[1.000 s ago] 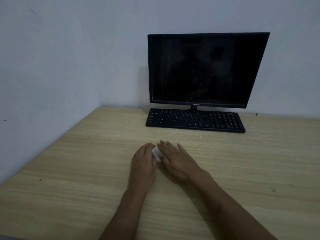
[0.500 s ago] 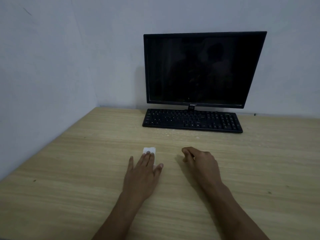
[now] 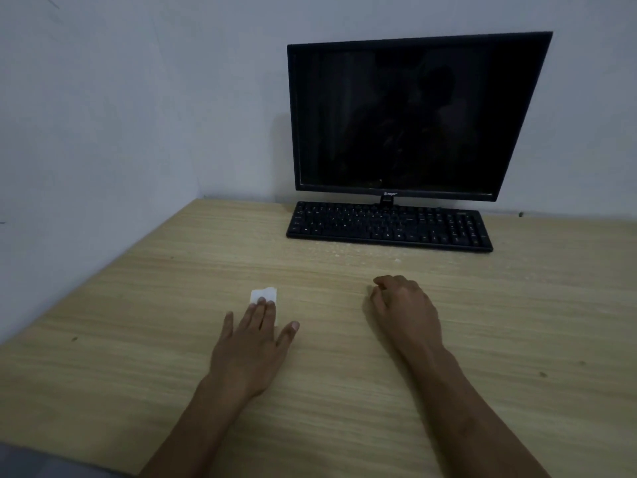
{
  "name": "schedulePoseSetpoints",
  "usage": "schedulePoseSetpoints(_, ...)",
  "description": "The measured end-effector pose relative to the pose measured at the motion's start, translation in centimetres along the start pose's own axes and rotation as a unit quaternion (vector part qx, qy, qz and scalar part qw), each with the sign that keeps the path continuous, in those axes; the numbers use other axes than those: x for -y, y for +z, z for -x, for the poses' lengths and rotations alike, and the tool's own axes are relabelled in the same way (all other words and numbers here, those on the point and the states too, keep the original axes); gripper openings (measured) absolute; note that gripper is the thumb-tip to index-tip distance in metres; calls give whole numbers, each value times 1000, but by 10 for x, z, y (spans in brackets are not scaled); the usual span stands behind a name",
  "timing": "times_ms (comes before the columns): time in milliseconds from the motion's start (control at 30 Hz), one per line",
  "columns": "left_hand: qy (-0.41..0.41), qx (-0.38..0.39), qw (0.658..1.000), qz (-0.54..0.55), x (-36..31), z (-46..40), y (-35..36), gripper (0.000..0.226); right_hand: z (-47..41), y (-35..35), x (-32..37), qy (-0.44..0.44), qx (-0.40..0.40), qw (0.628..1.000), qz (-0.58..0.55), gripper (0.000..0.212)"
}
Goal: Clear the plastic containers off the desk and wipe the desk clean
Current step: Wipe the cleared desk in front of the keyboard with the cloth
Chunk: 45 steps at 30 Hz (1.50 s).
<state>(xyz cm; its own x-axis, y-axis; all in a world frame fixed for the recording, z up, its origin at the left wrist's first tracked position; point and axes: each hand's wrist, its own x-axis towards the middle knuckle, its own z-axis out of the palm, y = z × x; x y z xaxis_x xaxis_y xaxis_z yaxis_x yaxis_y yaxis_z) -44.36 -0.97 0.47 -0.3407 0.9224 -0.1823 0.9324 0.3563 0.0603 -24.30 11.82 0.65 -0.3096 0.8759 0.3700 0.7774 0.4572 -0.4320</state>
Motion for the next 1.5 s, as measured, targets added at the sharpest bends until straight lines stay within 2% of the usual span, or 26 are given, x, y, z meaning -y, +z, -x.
schedulePoseSetpoints(100, -12, 20, 999, -38, 25, 20, 6, 79, 4, 3, 8, -35, 21, 999, -7, 33)
schedulePoseSetpoints(133, -28, 21, 999, -39, 32, 22, 7, 74, 6, 4, 11, -48, 29, 998, -11, 33)
schedulePoseSetpoints(200, -59, 8, 998, -16, 39, 21, 5, 65, 10, 6, 15, -75, 42, 996, -19, 32)
schedulePoseSetpoints(300, -73, -23, 997, 21, 31, 20, 3, 76, 13, 10, 20, -104, 52, 993, -24, 32)
schedulePoseSetpoints(433, -22, -23, 998, 55, 8, 29, 4, 83, 12, 16, 25, -144, 50, 988, -18, 29)
schedulePoseSetpoints(600, 70, -17, 995, 75, -37, 47, 12, 86, 11, 16, 21, -140, 60, 988, -17, 30)
schedulePoseSetpoints(700, 97, -30, 993, 63, -49, 61, 14, 102, 13, 16, 18, -151, 71, 986, -17, 31)
schedulePoseSetpoints(833, 51, -52, 996, 48, -26, 66, 17, 96, 17, 17, 22, -201, 85, 976, -15, 30)
schedulePoseSetpoints(933, -8, -59, 998, 36, 10, 63, 16, 109, 18, 17, 24, -210, 85, 974, -18, 31)
schedulePoseSetpoints(1067, -72, -44, 995, 53, 43, 33, 8, 87, 18, 17, 24, -203, 75, 976, -26, 30)
schedulePoseSetpoints(1133, -79, -46, 994, 56, 48, 11, 1, 87, 18, 16, 24, -202, 77, 976, -25, 30)
schedulePoseSetpoints(1267, -46, -36, 997, 54, 34, -12, -8, 89, 16, 18, 22, -186, 81, 979, -32, 31)
schedulePoseSetpoints(1500, 96, -37, 993, 65, -38, 21, 6, 86, 15, 19, 23, -154, 58, 985, -59, 29)
